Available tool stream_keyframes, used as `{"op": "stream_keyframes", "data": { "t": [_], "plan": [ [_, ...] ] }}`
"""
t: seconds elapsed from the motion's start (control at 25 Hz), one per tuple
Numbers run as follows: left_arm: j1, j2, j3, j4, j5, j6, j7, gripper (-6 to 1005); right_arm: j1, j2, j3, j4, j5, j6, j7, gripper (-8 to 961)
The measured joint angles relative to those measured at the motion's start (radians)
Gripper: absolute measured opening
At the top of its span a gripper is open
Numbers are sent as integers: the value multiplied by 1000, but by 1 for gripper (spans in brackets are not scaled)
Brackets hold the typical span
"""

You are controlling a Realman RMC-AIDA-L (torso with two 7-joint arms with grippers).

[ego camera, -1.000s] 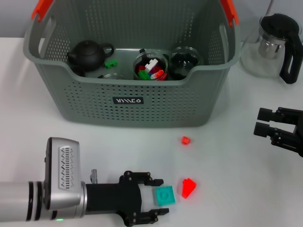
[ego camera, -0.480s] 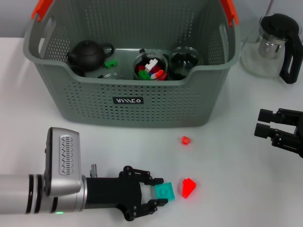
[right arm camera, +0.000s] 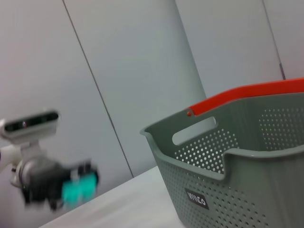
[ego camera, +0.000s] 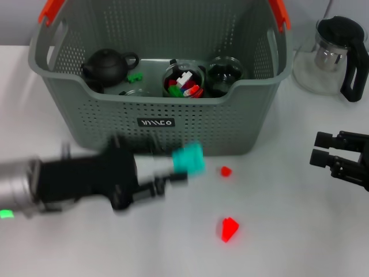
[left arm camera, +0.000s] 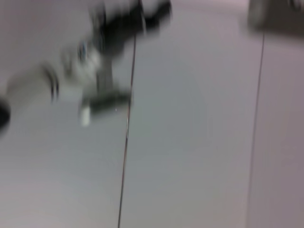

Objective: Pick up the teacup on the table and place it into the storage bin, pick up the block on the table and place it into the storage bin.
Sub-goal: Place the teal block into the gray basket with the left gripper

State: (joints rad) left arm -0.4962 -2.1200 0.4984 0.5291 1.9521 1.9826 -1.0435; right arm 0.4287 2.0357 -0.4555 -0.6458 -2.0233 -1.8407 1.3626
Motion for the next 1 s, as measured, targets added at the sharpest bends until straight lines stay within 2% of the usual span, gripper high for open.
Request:
{"op": "stream_keyframes", "data": {
  "t": [0.08,0.24,0.32,0.44,0.48,0.52,0.6,0.64,0.72,0.84,0.92,1.0],
  "plan": [
    [-26,4,-34,17,-39,10,-63,423,2,2,-1,0,0,0,-2,495],
    [-125,25,-83,122,-150,-51,-322,429,6,2,-4,0,0,-4,-3,496],
    [-193,56,-71,192,-159,-158,-489,433,7,2,-6,0,0,-6,-2,496],
    [-280,128,43,257,-101,-333,-725,437,7,2,-6,-1,0,-5,-1,496],
    [-316,163,121,271,-63,-395,-805,439,7,2,-5,-1,0,-6,-1,496],
    [-345,187,200,281,-16,-453,-868,440,7,1,-5,-2,0,-6,-1,496],
    [-393,212,320,298,77,-557,-971,443,7,1,-4,-2,1,-8,-1,496],
    [-416,212,366,307,140,-605,-1010,445,8,0,-4,-2,2,-8,-1,496],
    [-447,193,430,315,242,-661,-1048,448,9,0,-6,-2,3,-8,-1,496],
    [-479,140,490,318,406,-725,-1124,453,11,0,-8,-2,1,-8,-1,495],
    [-487,102,502,325,496,-764,-1189,456,11,-1,-8,-2,0,-9,0,495],
    [-482,75,505,348,559,-793,-1221,459,11,-1,-7,-2,0,-9,1,495]
  ]
}}
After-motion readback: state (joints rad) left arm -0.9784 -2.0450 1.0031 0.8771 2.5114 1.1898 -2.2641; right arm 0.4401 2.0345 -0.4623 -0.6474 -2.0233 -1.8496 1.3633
